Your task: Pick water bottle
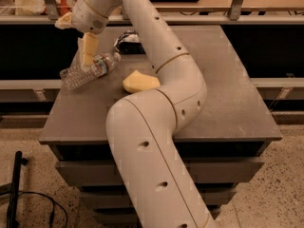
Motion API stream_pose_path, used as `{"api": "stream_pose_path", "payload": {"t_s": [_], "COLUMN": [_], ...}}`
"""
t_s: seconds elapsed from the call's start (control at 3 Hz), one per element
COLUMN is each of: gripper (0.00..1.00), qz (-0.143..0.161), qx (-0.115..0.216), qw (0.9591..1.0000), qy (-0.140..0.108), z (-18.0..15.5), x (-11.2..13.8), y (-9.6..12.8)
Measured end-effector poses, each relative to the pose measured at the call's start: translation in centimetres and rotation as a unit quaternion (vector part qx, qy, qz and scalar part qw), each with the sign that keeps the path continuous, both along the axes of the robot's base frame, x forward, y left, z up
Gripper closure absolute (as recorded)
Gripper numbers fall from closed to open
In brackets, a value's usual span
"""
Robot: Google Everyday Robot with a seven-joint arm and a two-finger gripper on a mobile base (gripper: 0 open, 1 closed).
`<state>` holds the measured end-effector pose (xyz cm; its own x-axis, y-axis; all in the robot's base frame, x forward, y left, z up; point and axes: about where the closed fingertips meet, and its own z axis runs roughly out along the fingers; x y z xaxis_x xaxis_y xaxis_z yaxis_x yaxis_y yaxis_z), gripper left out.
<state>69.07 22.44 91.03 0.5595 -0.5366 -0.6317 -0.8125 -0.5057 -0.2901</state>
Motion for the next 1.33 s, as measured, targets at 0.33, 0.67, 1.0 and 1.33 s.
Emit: {"api": "stream_pose_path", "payload": {"t_s": [0.33, 0.67, 1.0, 1.33], "gripper": [0.00, 0.00, 0.00, 0.00], "qz": [0.001, -0.014, -0.029, -0.036], "qx": [-0.023, -0.064, -0.092, -0.121], "qw": [0.9995, 0.9966, 0.9935, 0.9898], "qy": [-0.024, -0.051, -0.061, -0.066], "z": [0.5, 0.8, 0.9, 0.5], "x": [0.1, 0.7, 1.1, 1.2], "y": [0.1, -1.8, -3.9, -5.4]}}
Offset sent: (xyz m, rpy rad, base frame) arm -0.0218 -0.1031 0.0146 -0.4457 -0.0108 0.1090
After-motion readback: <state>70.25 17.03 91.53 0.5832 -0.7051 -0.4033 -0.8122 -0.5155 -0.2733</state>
